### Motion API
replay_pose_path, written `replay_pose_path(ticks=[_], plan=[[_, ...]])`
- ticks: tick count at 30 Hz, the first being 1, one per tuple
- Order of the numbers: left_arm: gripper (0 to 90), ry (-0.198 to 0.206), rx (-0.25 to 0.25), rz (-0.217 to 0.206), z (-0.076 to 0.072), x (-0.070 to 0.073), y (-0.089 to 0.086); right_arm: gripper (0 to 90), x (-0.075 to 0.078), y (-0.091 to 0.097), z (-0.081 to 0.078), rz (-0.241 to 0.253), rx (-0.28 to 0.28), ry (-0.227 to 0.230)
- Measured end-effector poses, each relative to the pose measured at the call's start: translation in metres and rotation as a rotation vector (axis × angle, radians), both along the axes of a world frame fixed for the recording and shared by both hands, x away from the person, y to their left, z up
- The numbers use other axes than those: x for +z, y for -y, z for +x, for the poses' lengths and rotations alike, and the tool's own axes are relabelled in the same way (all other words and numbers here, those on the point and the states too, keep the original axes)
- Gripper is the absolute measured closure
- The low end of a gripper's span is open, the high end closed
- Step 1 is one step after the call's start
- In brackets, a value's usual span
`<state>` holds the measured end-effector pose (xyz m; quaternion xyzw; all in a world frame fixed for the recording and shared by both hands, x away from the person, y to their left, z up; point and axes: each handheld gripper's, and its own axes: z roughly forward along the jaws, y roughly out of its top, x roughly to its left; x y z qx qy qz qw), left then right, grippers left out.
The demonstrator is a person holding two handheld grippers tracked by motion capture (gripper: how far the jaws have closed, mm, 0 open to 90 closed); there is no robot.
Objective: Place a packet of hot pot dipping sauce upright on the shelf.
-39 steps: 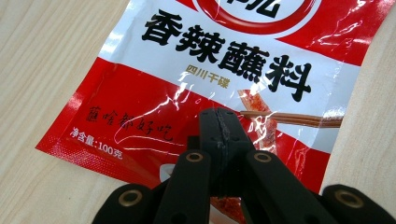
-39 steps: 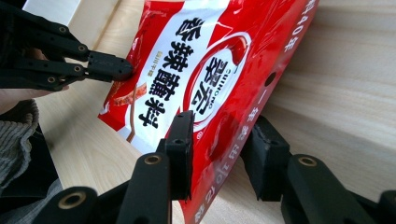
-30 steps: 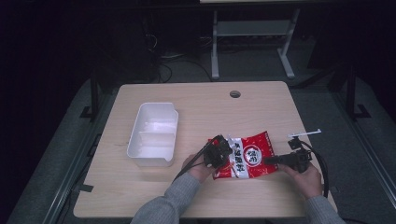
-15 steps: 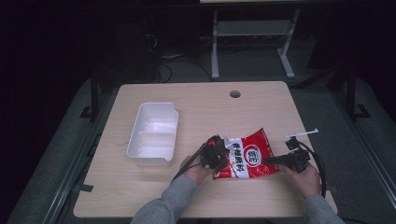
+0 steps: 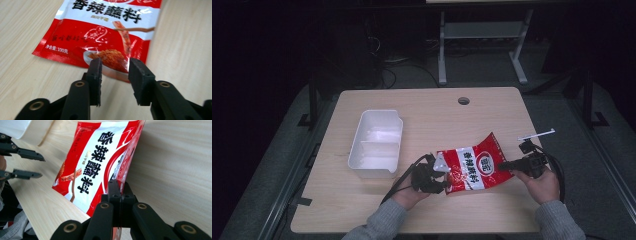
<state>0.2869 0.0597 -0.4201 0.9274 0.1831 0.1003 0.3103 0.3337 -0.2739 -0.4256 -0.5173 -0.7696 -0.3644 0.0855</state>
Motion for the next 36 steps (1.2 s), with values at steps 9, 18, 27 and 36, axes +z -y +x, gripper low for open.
replay_pose_path(ticks=[9,18,27,36], plan=[[47.6,0.035,-0.005,-0.029,-0.025,0.002,-0.028,89.4,0.027,-0.006,0.004,-0.009,0.020,0.042],[36.4,0.050,-0.012,-0.072,-0.046,0.000,-0.050,89.4,0.058,-0.026,0.010,-0.034,0.064,0.089],[29.8,0.036,-0.023,-0.081,-0.051,-0.003,-0.064,89.5,0.090,-0.051,0.015,-0.052,0.121,0.120],[30.1,0.049,-0.030,-0.083,-0.059,-0.002,-0.070,89.6,0.116,-0.073,0.019,-0.047,0.183,0.139]])
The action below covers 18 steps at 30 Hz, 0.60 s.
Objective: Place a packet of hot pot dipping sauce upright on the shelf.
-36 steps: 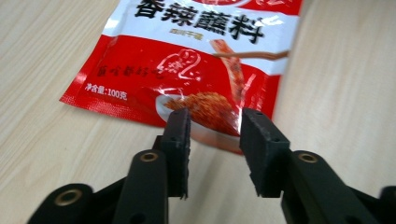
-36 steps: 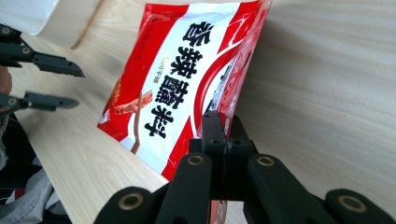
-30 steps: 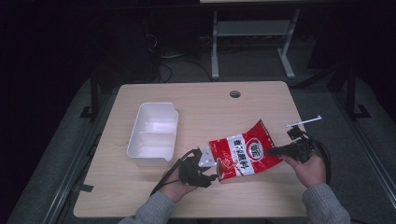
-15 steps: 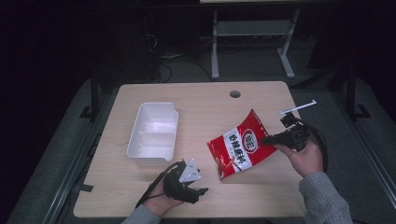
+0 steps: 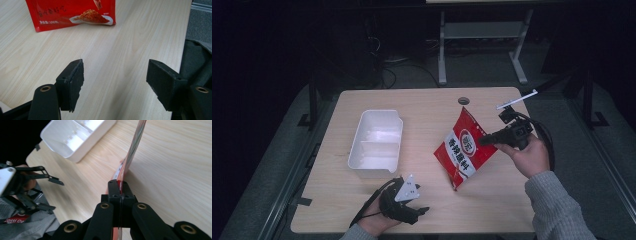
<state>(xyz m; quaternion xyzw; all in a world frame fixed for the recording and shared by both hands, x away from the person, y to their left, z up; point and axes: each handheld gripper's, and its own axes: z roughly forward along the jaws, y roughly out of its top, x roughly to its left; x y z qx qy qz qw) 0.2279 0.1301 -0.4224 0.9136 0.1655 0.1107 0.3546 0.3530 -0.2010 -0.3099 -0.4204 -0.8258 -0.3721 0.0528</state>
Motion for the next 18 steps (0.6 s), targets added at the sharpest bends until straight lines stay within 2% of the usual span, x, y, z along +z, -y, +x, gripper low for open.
replay_pose_path(ticks=[6,12,18], plan=[[30.1,0.011,-0.005,-0.007,-0.003,0.002,0.000,89.6,0.012,-0.012,0.001,-0.010,0.030,0.012],[30.1,0.019,-0.008,0.013,-0.006,-0.001,-0.002,89.6,0.021,-0.021,0.006,-0.032,0.044,0.016],[29.8,0.015,-0.010,0.018,-0.010,-0.003,-0.006,89.7,0.027,-0.025,0.013,-0.020,0.045,0.009]])
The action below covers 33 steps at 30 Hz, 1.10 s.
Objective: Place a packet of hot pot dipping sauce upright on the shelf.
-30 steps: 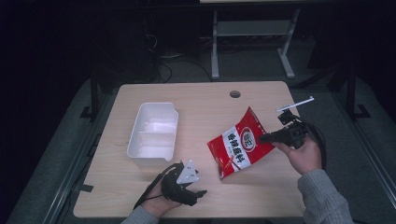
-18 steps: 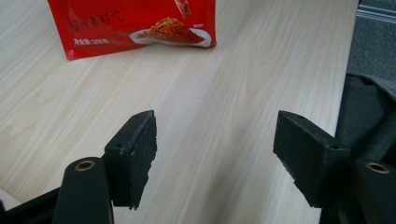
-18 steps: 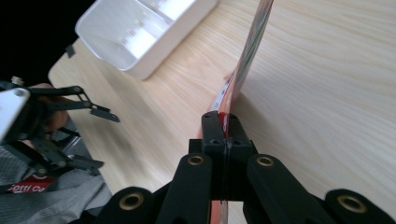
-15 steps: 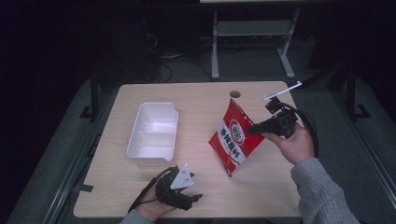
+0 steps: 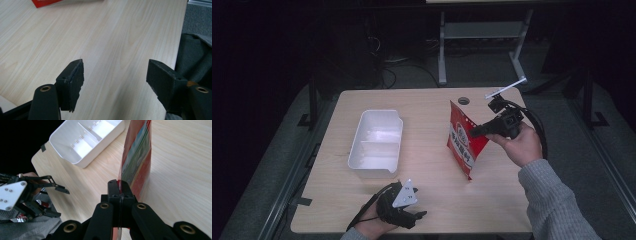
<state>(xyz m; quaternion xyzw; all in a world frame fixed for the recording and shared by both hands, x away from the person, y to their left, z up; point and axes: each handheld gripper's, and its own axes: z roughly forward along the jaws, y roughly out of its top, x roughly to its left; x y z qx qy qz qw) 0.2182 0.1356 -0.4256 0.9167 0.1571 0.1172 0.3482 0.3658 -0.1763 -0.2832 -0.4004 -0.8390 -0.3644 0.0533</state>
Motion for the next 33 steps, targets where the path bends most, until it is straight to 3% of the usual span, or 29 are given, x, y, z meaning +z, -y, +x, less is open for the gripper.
replay_pose_path(ticks=[8,18,33], plan=[[29.7,-0.003,-0.025,0.023,-0.006,-0.003,0.000,89.7,0.014,-0.019,0.006,-0.018,0.034,0.008],[29.7,-0.007,-0.035,0.018,-0.009,-0.004,0.002,89.7,0.036,-0.055,0.011,-0.028,0.096,0.013],[29.5,-0.001,-0.053,0.040,-0.014,-0.008,0.003,89.7,0.059,-0.108,0.017,-0.009,0.180,0.010]])
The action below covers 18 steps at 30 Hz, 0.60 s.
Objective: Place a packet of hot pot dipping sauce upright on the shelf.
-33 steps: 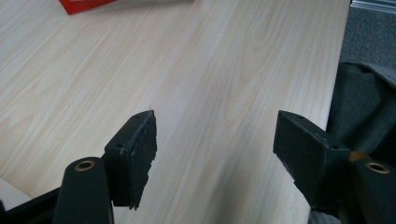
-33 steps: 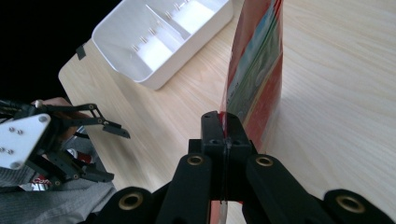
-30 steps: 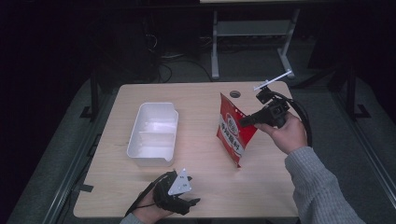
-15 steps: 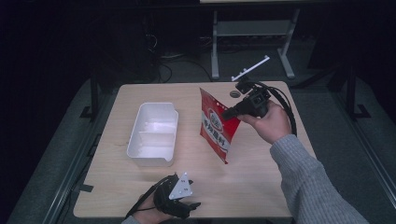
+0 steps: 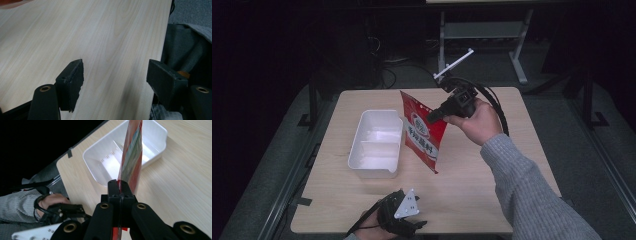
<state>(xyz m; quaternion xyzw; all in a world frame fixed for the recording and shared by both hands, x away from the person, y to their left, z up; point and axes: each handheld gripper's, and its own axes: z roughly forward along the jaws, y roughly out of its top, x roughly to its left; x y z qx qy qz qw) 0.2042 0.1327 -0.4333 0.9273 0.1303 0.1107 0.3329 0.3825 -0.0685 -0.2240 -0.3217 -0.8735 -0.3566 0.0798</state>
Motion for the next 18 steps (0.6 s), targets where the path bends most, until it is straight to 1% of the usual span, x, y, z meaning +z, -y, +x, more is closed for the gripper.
replay_pose_path(ticks=[5,7,13,14,15,18], plan=[[29.5,0.001,-0.003,0.006,0.001,0.000,0.000,89.7,0.006,-0.017,0.001,0.013,0.025,0.006],[29.5,0.000,-0.003,0.003,0.001,-0.001,0.000,89.7,0.009,-0.027,0.002,0.020,0.038,0.010],[29.5,-0.002,-0.001,0.001,0.001,-0.001,0.000,89.7,0.015,-0.048,0.003,0.026,0.064,0.021],[29.4,-0.002,-0.001,0.001,0.001,-0.001,0.000,89.7,0.015,-0.048,0.003,0.026,0.064,0.021],[29.4,-0.003,0.000,0.000,0.001,-0.001,-0.001,89.7,0.016,-0.055,0.004,0.029,0.075,0.023],[29.3,-0.002,0.002,0.001,0.001,-0.001,-0.001,89.7,0.018,-0.066,0.005,0.033,0.086,0.026]])
